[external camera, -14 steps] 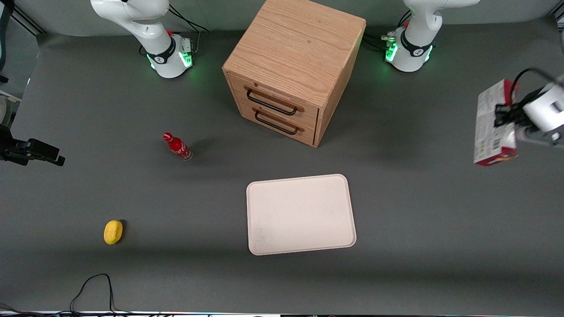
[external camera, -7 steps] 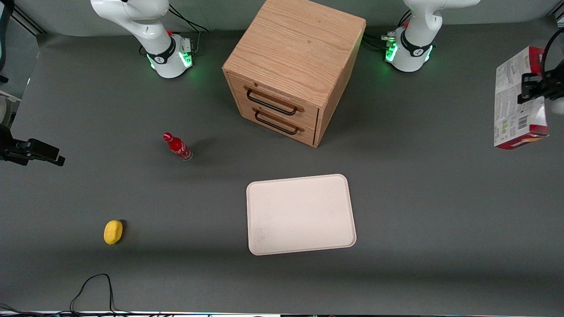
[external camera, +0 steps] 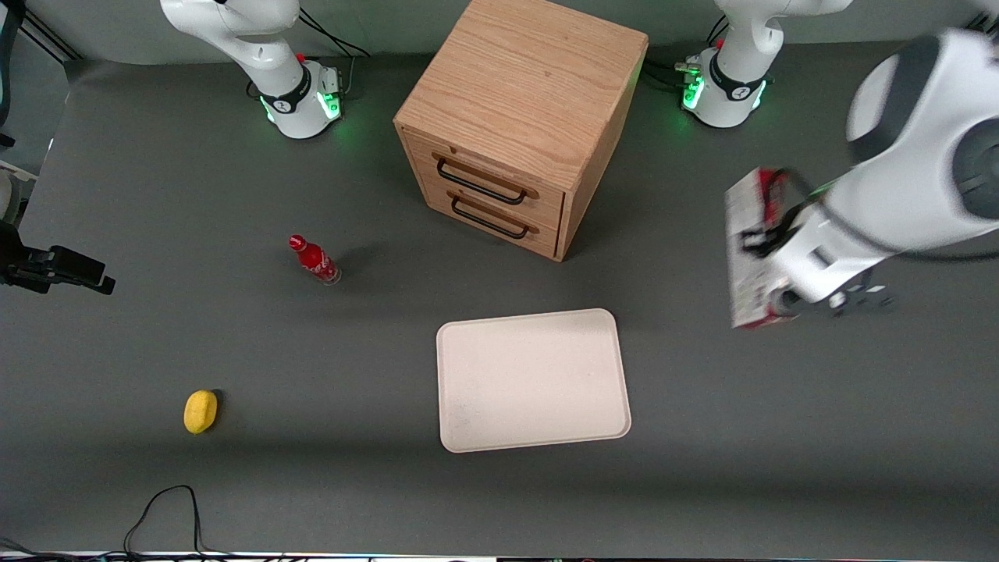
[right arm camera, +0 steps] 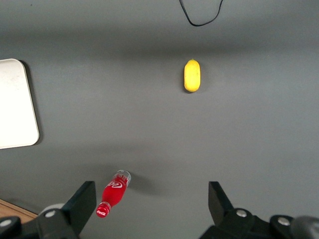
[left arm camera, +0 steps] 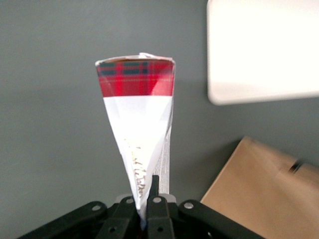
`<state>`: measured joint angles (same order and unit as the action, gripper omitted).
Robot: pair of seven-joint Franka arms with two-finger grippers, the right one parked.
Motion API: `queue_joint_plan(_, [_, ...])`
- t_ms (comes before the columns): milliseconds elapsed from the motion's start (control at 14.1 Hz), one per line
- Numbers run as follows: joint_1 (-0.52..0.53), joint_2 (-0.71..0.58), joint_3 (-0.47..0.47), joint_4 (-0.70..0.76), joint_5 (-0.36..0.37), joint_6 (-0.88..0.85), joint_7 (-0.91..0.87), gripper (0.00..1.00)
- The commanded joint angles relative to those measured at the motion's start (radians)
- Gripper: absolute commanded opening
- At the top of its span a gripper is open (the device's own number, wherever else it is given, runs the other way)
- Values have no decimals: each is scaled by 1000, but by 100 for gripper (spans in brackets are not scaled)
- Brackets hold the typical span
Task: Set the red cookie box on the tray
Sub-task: 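Carry the cookie box over the white tray and lower it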
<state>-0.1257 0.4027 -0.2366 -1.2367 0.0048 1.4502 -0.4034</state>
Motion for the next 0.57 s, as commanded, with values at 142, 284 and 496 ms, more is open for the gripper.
queue_joint_plan(142, [-159, 258, 2, 140, 38, 241, -302, 0])
queue_joint_plan(284, [-195, 321, 2, 126, 95, 315, -356, 0])
queue_joint_plan(496, [-201, 331, 2, 13, 133, 449, -353, 0])
